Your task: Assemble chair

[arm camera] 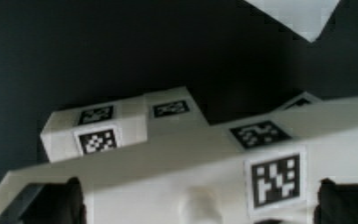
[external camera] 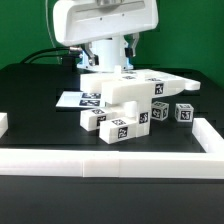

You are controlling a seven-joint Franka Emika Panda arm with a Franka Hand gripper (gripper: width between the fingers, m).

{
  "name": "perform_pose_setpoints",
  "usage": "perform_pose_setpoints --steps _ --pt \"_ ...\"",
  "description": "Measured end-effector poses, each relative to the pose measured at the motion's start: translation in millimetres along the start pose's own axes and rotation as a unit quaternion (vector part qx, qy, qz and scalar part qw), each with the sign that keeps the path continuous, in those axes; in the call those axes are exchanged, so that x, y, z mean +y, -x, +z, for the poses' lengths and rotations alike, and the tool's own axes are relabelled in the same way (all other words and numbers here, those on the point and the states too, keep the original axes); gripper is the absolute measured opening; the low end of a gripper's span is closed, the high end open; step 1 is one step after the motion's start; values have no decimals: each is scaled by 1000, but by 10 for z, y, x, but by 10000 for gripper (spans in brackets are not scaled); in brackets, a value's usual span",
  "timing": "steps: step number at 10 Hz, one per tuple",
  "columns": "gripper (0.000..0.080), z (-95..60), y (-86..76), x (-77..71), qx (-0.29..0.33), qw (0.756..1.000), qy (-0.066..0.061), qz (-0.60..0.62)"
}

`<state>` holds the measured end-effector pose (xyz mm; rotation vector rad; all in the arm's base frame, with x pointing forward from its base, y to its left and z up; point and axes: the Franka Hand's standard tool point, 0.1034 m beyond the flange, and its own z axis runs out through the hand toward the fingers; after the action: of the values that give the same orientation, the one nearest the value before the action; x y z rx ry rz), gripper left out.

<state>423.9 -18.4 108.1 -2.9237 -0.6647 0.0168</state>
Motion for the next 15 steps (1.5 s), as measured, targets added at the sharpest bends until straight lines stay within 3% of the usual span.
perform_pose_setpoints --steps 3,5,12,15 --pt "649 167 66 40 -2 1000 14 4" --pt "649 274 69 65 -10 1000 16 6" --pt "649 258 -412 91 1 1000 26 12" --pt "649 263 -402 96 1 1000 26 13"
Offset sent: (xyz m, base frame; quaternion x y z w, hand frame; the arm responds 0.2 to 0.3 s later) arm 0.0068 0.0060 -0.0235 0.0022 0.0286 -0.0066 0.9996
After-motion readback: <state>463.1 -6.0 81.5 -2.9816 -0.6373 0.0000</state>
